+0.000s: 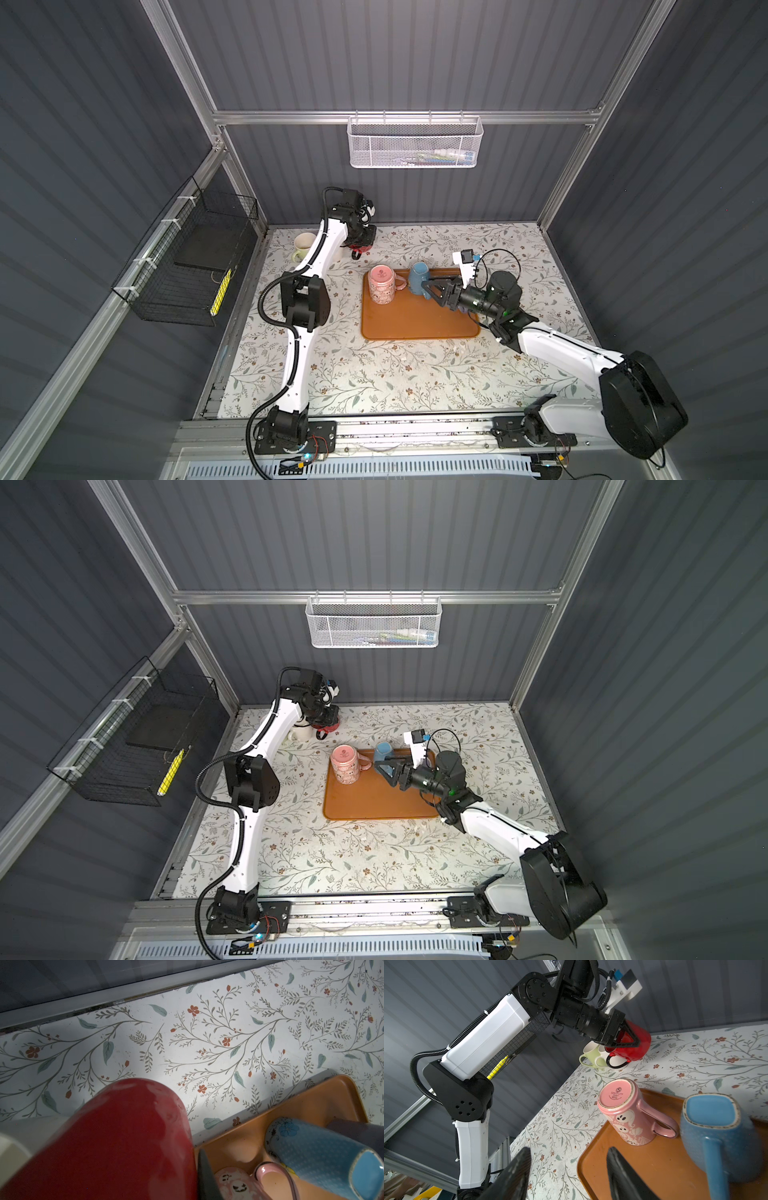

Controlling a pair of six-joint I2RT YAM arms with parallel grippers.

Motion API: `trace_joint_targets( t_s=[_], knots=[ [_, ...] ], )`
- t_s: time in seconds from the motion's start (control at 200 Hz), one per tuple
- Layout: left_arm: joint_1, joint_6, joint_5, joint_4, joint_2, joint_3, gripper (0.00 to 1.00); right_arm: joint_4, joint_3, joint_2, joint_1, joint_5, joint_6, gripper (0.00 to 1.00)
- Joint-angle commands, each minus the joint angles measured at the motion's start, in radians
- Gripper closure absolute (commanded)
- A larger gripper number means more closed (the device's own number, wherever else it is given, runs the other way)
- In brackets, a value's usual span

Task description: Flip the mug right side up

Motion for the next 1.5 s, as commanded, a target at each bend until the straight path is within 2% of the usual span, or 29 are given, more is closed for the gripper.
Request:
trace_joint_targets(
  t_s=[0.0,0.565,1.496],
  knots=[
    [-0.011,-0.024,-0.041,0.013,0.025,0.055,1.0,0.035,-0.001,0.014,-0.005,-0.011,0.011,0.4],
    [-0.017,0.001,-0.105,-0.044,0.1,0.114,1.0,0.064,0.013,0.05,-0.005,-0.03,0.029,0.4],
    [-0.017,0.03,-0.116,0.009,0.133,0.069,1.0,0.111,-0.017,0.063,-0.006,-0.026,0.053,0.4]
  ],
)
